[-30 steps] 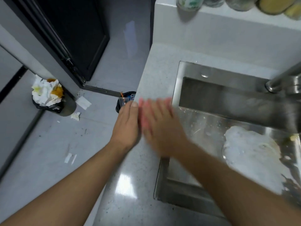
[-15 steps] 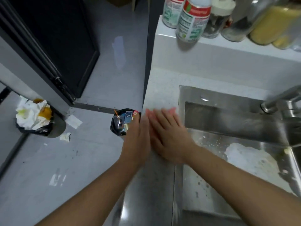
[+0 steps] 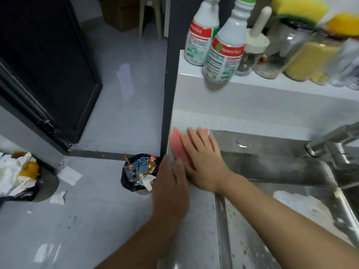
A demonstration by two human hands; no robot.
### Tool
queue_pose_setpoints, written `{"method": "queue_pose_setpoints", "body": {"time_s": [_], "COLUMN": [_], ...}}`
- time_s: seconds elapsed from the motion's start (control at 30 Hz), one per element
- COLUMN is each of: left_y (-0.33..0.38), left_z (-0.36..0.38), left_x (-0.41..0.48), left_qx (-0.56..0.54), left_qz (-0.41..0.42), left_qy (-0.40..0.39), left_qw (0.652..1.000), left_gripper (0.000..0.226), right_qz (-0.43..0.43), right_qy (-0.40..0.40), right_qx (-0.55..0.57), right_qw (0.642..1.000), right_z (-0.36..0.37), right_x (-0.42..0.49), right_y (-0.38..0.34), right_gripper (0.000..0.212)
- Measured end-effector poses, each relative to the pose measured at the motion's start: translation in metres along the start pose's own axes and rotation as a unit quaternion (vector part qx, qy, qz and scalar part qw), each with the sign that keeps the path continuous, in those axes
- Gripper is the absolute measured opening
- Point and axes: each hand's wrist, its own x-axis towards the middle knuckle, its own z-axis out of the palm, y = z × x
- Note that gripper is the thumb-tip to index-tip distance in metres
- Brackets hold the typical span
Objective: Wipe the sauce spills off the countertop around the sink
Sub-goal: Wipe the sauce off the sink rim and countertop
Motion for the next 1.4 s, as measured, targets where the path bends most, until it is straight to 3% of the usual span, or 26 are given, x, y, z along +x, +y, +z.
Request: {"method": "queue_pose_setpoints", "body": {"time_s": [0.13, 0.23, 0.33, 0.43, 0.53, 0.6, 0.63, 0.7, 0.77, 0.83, 0.93, 0.97, 1.07, 1.13, 1.23, 1.33, 1.4], "left_y": [0.000, 0.008, 0.012, 0.006, 0.008, 0.009, 0.010, 0.009, 0.009, 0.010, 0.012, 0.013, 0.013, 0.012, 0.019, 0.033, 0.040], "left_z": [0.000, 0.006, 0.015, 0.020, 0.018, 0.017, 0.017, 0.018, 0.018, 0.016, 0.017, 0.017, 0.020, 0.018, 0.023, 0.038, 0.051], "left_x": [0.018, 0.043, 0.062, 0.065, 0.059, 0.057, 0.058, 0.061, 0.060, 0.060, 0.059, 0.058, 0.059, 0.056, 0.059, 0.076, 0.087], "left_qx": [-0.018, -0.024, -0.011, 0.089, 0.111, 0.113, 0.117, 0.132, 0.134, 0.134, 0.166, 0.182, 0.262, 0.322, 0.356, 0.360, 0.353], "left_qz": [0.049, 0.045, 0.046, 0.028, 0.029, 0.031, 0.028, 0.023, 0.030, 0.040, 0.043, 0.043, 0.068, 0.121, 0.210, 0.252, 0.242], "left_qy": [0.001, 0.031, 0.028, -0.004, -0.020, -0.022, -0.024, -0.020, -0.018, -0.019, -0.025, -0.026, -0.023, -0.015, -0.046, -0.098, -0.108], "left_qw": [0.999, 0.998, 0.998, 0.996, 0.993, 0.993, 0.992, 0.991, 0.990, 0.990, 0.985, 0.982, 0.963, 0.939, 0.909, 0.893, 0.898], "left_gripper": [0.063, 0.050, 0.047, 0.082, 0.091, 0.090, 0.087, 0.082, 0.081, 0.084, 0.078, 0.074, 0.062, 0.059, 0.063, 0.063, 0.057], "right_qz": [-0.073, -0.056, 0.013, 0.122, 0.296, 0.341, 0.300, 0.131, 0.029, 0.053, 0.244, 0.244, 0.082, 0.061, 0.219, 0.437, 0.483], "right_qy": [-0.014, -0.008, 0.006, -0.001, -0.001, -0.007, -0.011, -0.017, -0.027, -0.015, -0.018, -0.018, -0.024, -0.016, 0.014, 0.022, 0.038], "right_qx": [0.067, 0.011, -0.008, 0.000, 0.032, 0.056, 0.060, 0.061, 0.072, 0.043, 0.000, -0.004, 0.004, -0.001, -0.024, 0.051, 0.092], "right_qw": [0.995, 0.998, 1.000, 0.993, 0.955, 0.938, 0.952, 0.989, 0.997, 0.998, 0.970, 0.970, 0.996, 0.998, 0.975, 0.898, 0.870], "right_z": [-0.002, 0.008, 0.002, -0.001, -0.010, -0.014, -0.010, 0.000, 0.005, -0.003, -0.015, -0.015, -0.003, -0.002, -0.007, -0.019, -0.024], "right_x": [0.007, 0.037, 0.071, 0.049, 0.007, 0.016, 0.029, 0.048, 0.045, 0.033, 0.013, 0.018, 0.035, 0.030, 0.007, -0.025, -0.025], "right_y": [0.002, 0.009, 0.019, 0.057, 0.109, 0.102, 0.084, 0.043, 0.040, 0.080, 0.112, 0.100, 0.053, 0.054, 0.116, 0.188, 0.198], "right_gripper": [0.067, 0.069, 0.069, 0.063, 0.064, 0.065, 0.066, 0.071, 0.073, 0.072, 0.062, 0.061, 0.063, 0.065, 0.062, 0.062, 0.061]}}
